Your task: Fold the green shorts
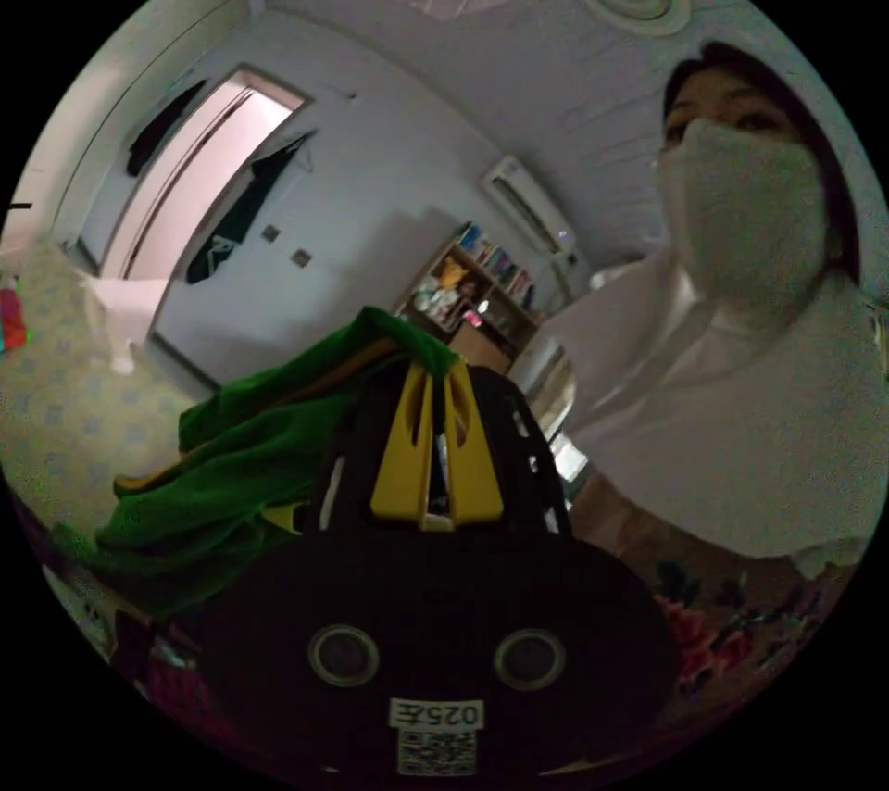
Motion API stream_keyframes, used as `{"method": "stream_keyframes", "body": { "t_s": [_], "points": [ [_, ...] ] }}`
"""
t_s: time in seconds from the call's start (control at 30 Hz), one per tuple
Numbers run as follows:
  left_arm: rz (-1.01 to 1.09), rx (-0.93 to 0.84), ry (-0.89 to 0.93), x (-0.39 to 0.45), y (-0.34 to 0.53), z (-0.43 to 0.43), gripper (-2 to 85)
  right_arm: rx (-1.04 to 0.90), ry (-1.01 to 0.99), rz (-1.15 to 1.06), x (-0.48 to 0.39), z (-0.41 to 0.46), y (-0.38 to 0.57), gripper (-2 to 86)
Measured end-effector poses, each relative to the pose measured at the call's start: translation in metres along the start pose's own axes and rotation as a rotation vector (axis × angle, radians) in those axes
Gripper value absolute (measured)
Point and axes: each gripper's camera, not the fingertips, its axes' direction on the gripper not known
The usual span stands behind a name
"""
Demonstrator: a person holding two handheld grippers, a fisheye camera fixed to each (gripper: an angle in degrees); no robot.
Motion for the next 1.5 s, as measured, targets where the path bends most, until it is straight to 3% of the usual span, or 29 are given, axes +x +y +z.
{"method": "stream_keyframes", "body": {
  "t_s": [0.13,0.37,0.47,0.63,0.8,1.0,1.13,1.27,1.4,1.5],
  "points": [
    [0.139,0.092,0.167,0.081,0.005,0.013,-1.2,0.179,-0.035,-0.043,-0.042,-0.121,0.020,2.0],
    [0.320,0.188,0.580,0.227,0.042,0.127,-1.3,0.412,0.213,-0.258,-0.171,-0.357,0.099,-0.3],
    [0.287,0.160,0.599,0.280,0.076,0.192,-1.3,0.521,0.315,-0.259,-0.206,-0.461,0.154,-0.4],
    [0.265,-0.033,0.575,0.339,0.173,0.298,-1.3,0.597,0.590,-0.150,-0.248,-0.603,0.261,-0.3],
    [0.155,-0.236,0.445,0.359,0.285,0.384,-1.2,0.562,0.840,-0.089,-0.287,-0.705,0.317,0.1],
    [0.147,-0.413,0.128,0.328,0.357,0.451,-1.4,0.387,0.894,-0.101,-0.243,-0.728,0.296,2.5],
    [-0.015,-0.647,-0.066,0.236,0.426,0.516,-1.1,0.260,0.745,0.178,-0.131,-0.701,0.311,5.6],
    [-0.286,-0.985,-0.291,0.096,0.550,0.570,0.4,0.139,0.453,0.518,-0.025,-0.657,0.394,8.9],
    [-0.452,-1.001,-0.432,0.024,0.607,0.560,1.6,0.205,0.416,0.752,-0.017,-0.669,0.481,12.4],
    [-0.414,-1.008,-0.477,0.009,0.614,0.566,2.2,0.306,0.466,0.857,-0.018,-0.704,0.519,14.5]
  ]
}}
